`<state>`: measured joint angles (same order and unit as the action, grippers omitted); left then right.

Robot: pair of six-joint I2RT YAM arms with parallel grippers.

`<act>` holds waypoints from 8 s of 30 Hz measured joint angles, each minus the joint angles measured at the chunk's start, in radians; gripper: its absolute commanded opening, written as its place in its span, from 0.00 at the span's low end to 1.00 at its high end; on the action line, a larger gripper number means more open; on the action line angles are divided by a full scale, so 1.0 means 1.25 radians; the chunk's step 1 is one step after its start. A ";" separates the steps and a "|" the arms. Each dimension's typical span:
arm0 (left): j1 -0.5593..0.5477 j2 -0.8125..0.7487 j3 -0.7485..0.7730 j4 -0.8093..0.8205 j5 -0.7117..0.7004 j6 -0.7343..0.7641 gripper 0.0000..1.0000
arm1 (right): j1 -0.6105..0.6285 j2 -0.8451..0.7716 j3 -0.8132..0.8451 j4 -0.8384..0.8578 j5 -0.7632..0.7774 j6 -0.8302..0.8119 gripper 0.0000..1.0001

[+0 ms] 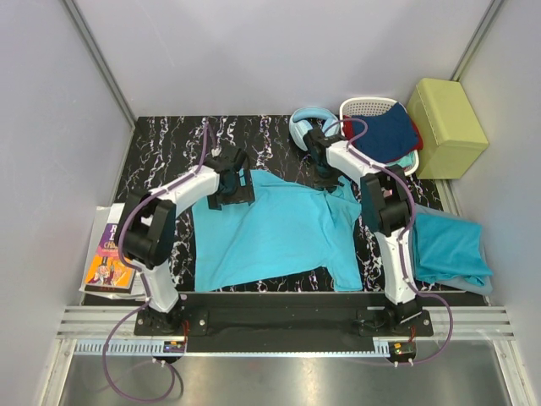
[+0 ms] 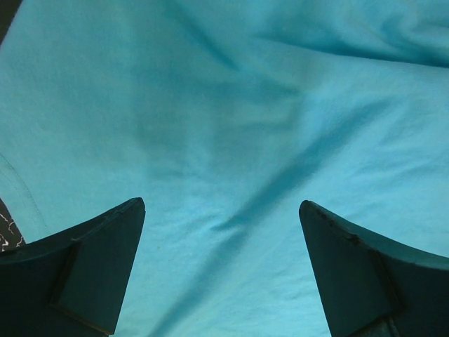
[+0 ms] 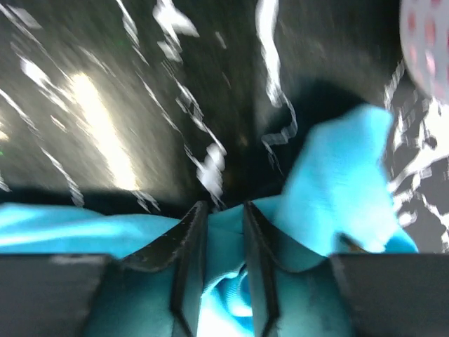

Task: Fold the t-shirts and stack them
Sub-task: Flatten out the tshirt

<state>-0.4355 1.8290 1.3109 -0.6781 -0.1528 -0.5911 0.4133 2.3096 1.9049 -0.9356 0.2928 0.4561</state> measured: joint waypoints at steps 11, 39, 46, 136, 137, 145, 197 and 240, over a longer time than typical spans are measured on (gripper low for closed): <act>-0.025 -0.027 -0.046 0.000 0.002 -0.016 0.95 | 0.001 -0.133 -0.213 0.036 -0.009 0.013 0.00; -0.075 -0.049 -0.075 -0.007 0.002 -0.034 0.94 | 0.201 -0.324 -0.453 0.032 -0.027 0.130 0.17; -0.084 -0.050 -0.075 -0.007 0.001 -0.038 0.96 | 0.201 -0.329 -0.382 0.007 0.002 0.127 0.44; -0.107 -0.075 -0.077 0.000 0.003 -0.055 0.96 | 0.088 -0.159 -0.222 0.018 -0.021 0.019 0.00; -0.107 -0.074 -0.077 0.000 0.003 -0.055 0.96 | 0.088 -0.159 -0.226 0.018 -0.017 0.021 0.00; -0.111 -0.073 -0.077 0.000 0.003 -0.058 0.96 | 0.088 -0.191 -0.258 0.014 0.033 0.027 0.00; -0.134 -0.022 -0.026 -0.001 0.015 -0.058 0.96 | 0.098 -0.698 -0.594 -0.305 0.030 0.198 0.54; -0.070 0.107 0.303 -0.078 -0.044 -0.048 0.97 | 0.036 -0.361 -0.312 0.010 -0.113 0.046 0.52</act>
<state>-0.5224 1.9629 1.6894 -0.7750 -0.2081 -0.6514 0.4580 1.8584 1.5150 -0.9234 0.1513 0.5137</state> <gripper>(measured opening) 0.966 0.519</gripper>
